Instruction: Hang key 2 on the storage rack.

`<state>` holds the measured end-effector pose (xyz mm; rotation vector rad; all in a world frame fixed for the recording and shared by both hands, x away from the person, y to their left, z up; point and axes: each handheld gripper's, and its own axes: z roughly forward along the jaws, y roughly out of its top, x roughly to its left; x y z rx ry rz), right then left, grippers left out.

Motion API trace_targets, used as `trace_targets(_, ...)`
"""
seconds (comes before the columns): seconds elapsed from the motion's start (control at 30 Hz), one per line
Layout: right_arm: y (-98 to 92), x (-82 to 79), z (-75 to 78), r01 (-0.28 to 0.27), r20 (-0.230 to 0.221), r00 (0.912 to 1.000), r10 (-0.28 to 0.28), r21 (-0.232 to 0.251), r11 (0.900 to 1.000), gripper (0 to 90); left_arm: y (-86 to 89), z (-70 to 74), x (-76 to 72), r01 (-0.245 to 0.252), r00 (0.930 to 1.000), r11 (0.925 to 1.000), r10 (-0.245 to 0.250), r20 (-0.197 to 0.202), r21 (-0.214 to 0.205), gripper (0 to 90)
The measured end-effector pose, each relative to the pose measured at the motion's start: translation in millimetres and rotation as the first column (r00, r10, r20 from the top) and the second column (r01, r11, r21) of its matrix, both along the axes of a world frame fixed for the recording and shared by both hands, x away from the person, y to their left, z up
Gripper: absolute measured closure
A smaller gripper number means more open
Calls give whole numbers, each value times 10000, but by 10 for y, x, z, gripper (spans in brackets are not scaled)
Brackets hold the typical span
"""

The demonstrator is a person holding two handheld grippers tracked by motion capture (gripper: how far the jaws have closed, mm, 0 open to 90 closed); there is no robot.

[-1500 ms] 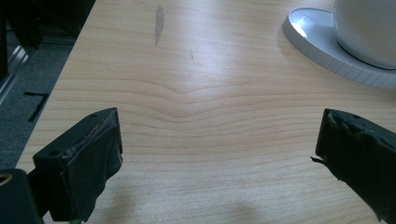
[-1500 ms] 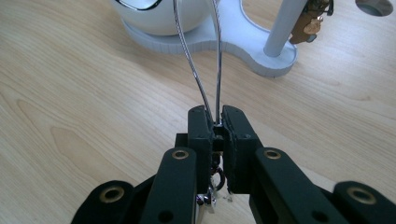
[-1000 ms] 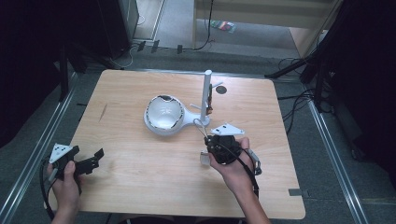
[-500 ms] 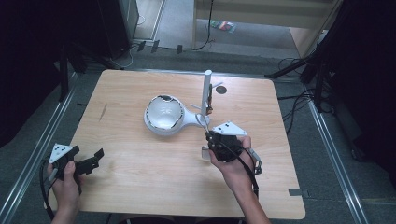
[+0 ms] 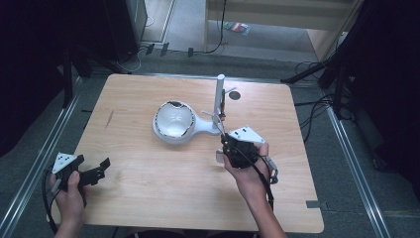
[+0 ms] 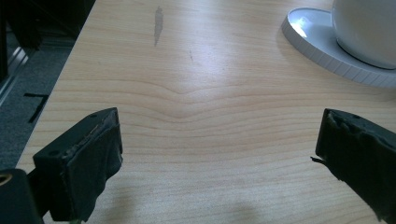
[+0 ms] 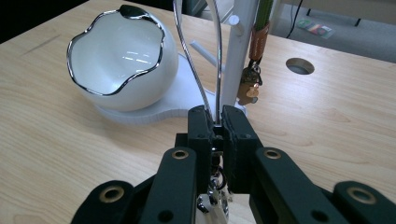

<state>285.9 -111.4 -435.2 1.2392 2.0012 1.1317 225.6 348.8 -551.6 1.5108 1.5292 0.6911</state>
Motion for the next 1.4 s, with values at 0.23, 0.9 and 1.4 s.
trace_targets(0.23, 4, 78, -18, 342, -10, 9994, -342, 0, 9994, 837, 2, -2, 1, 2, 10000, 10000, -2, 25, -11, 8)
trace_targets(0.9, 71, 331, -131, 858, -399, 9955, -856, 25, 9963, 836, 1, -2, 0, -6, 10000, 10000, 6, 24, -57, 8)
trace_targets(1.4, 124, 491, -205, 1216, -864, 9887, -1221, -114, 9925, 836, 5, -3, 2, 15, 10000, 10000, -15, 2, -88, 8)
